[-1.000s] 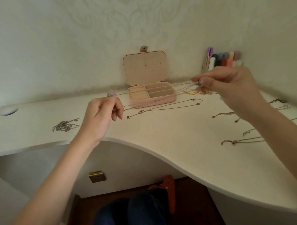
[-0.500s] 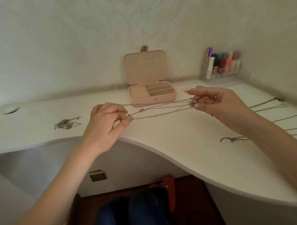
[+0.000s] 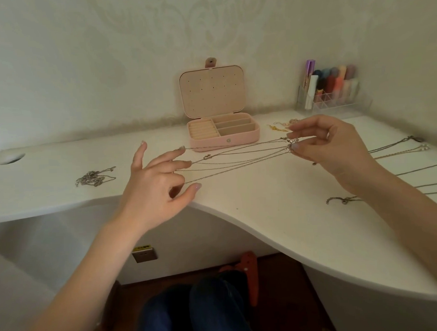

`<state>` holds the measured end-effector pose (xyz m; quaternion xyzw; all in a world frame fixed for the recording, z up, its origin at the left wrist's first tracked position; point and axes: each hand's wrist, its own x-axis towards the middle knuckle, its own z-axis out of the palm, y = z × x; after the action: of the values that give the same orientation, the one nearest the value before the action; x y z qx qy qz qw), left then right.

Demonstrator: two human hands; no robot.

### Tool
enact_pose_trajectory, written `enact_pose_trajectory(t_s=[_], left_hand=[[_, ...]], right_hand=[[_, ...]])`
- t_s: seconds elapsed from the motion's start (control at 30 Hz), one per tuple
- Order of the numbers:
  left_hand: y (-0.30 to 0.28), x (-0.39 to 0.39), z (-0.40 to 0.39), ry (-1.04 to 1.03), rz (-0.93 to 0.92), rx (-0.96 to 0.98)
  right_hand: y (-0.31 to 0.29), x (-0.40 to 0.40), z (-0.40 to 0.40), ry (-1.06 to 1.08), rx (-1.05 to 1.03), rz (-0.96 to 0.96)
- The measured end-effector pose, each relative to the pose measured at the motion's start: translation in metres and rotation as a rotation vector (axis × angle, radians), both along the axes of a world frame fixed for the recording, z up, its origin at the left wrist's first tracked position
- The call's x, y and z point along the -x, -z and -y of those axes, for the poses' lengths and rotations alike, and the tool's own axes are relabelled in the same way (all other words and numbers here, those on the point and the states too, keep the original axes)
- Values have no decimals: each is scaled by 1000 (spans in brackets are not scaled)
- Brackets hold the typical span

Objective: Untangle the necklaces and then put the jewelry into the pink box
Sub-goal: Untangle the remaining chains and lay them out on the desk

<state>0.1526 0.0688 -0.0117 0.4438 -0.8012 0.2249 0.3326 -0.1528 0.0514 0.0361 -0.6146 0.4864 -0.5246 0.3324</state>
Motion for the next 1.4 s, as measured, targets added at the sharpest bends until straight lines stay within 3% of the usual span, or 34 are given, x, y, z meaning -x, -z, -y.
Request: enact_pose_trajectory(t_s=[0.63,0.8,0.87,0.93,1.03,1.23,1.4], left_hand=[[-6,35,-5,-9,-166,-104],[-24,58,-7,-1,-316,-78],[-33,75,-9,81,-468,-199],[-38,96,-9,172,-621,-441],[-35,118,2,293,-718,-720],[-30,125,6,451,-889,-882],[-24,124,6,497,-1010,-960]], right_hand=[[-7,-6,-8,-19,14,69],[-4,-14,-11,-34,118,-86],[-4,-17,-14,-50,154,-120],[-4,-20,-17,-72,183,-123],[-4,-22,-20,-122,164,-71],[-6,-22,-19,-169,-49,265],[-6,-19,-17,-169,-200,381]])
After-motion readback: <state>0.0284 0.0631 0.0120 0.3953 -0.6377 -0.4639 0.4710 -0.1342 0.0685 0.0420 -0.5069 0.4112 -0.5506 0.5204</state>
